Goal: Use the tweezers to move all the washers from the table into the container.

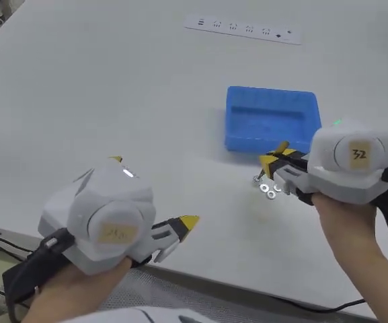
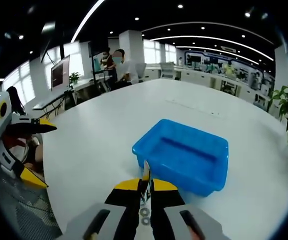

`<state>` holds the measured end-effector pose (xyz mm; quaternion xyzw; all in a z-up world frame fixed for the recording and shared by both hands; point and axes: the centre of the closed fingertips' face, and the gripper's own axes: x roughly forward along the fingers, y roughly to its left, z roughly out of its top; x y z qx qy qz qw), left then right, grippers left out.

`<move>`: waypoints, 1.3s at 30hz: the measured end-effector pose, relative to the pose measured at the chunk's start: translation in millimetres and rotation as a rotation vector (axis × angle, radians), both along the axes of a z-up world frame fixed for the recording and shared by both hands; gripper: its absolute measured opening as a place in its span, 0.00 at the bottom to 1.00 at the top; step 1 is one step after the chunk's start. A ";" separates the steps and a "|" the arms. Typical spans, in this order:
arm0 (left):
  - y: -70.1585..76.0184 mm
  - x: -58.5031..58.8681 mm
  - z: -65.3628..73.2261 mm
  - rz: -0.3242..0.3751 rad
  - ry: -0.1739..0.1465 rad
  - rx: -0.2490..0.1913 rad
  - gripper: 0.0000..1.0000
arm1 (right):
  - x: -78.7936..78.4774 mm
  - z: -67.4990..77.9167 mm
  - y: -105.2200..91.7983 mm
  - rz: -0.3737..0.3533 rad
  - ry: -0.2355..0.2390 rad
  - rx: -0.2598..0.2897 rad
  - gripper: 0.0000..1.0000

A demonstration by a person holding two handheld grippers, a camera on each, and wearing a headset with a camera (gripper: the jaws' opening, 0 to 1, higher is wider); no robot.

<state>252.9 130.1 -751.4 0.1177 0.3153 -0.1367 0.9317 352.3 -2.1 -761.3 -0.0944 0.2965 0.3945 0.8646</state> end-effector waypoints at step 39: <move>-0.2 -0.8 -1.1 0.001 0.008 -0.001 0.88 | 74.9 27.2 21.4 -0.017 -0.122 -0.005 0.03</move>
